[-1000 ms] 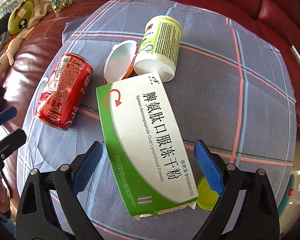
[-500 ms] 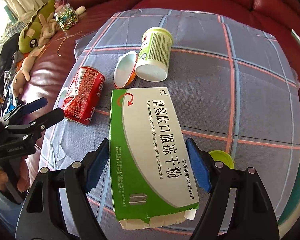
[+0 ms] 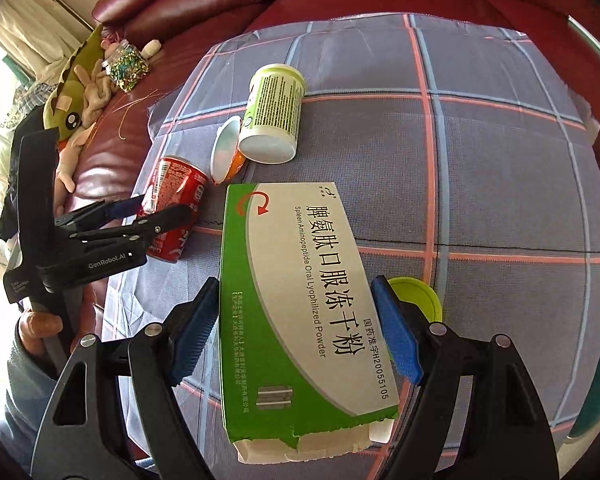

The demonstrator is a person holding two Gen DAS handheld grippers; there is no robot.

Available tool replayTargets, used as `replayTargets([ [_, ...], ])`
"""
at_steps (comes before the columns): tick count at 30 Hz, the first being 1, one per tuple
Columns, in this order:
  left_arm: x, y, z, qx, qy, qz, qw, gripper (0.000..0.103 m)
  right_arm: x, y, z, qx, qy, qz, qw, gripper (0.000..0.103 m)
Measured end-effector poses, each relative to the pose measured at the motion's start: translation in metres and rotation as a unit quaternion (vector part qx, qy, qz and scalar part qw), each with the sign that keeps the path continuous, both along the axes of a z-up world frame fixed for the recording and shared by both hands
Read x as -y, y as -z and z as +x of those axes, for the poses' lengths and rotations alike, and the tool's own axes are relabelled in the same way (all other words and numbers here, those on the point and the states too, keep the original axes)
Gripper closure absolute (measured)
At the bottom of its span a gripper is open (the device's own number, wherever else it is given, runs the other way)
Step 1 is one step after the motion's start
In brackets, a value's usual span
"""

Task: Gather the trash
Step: 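Grasp the red can with the left tool while the right tool grasps the green medicine box, then lift the can and box and carry both tools over the teal bin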

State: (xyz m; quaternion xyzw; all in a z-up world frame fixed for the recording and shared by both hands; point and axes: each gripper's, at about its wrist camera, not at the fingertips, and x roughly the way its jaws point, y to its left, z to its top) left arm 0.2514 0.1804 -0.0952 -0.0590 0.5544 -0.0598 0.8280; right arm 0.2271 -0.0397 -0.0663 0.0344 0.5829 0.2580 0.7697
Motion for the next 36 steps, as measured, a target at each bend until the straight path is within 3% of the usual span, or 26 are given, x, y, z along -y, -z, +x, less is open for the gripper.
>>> replayTargets([
  [6,0.031,0.0,-0.012,0.002,0.028,-0.007,0.9996,0.045,0.01,-0.001,-0.005,-0.005,0.001,0.017,1.0,0.03],
  [15,0.052,0.014,-0.025,-0.011,0.025,0.006,0.9996,0.045,0.029,-0.001,-0.019,-0.024,0.008,0.041,0.999,0.031],
  [24,0.07,-0.017,-0.052,0.021,0.018,-0.004,0.9996,0.045,0.063,-0.021,-0.032,-0.006,0.028,0.064,0.998,0.031],
  [36,0.139,-0.055,-0.07,0.05,0.067,-0.014,0.9964,0.045,0.14,-0.044,-0.049,0.022,0.083,0.103,0.991,0.031],
])
